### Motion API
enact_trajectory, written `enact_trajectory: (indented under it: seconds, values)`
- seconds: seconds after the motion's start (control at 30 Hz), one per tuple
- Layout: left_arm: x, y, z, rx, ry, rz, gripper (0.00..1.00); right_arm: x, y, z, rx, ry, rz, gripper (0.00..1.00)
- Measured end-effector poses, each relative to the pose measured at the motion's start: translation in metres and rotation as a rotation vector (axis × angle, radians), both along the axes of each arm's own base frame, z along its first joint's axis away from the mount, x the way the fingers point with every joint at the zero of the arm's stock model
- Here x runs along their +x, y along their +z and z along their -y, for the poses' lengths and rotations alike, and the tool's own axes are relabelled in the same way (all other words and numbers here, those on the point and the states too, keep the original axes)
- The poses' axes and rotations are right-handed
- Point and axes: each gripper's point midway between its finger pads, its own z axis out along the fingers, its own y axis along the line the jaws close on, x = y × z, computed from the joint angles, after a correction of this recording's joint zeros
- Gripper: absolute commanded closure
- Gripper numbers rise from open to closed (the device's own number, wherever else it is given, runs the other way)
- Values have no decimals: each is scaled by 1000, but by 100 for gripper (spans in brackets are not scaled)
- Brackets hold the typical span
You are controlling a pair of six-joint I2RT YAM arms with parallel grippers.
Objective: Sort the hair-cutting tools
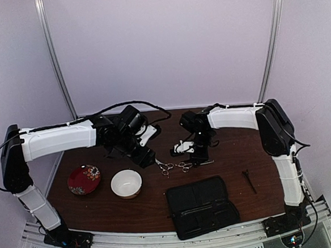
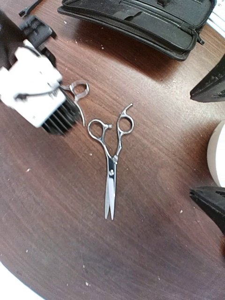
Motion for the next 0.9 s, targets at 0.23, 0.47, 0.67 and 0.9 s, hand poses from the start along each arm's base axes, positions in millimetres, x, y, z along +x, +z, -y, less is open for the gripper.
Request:
enact_trajectory:
  seconds: [0.23, 0.47, 0.67, 0.9]
  values:
    - [-6, 9, -11, -6, 9, 23, 35, 6, 3, -38, 37, 42, -10, 73]
    - [-10, 11, -10, -6, -42, 27, 18, -8, 21, -25, 74, 14, -58, 48]
    - [-4, 17, 13, -3, -147, 15, 22, -14, 89, 21, 232, -117, -45, 48]
    - [5, -2, 53, -13, -288, -53, 67, -37, 136, 70, 445, -280, -57, 48]
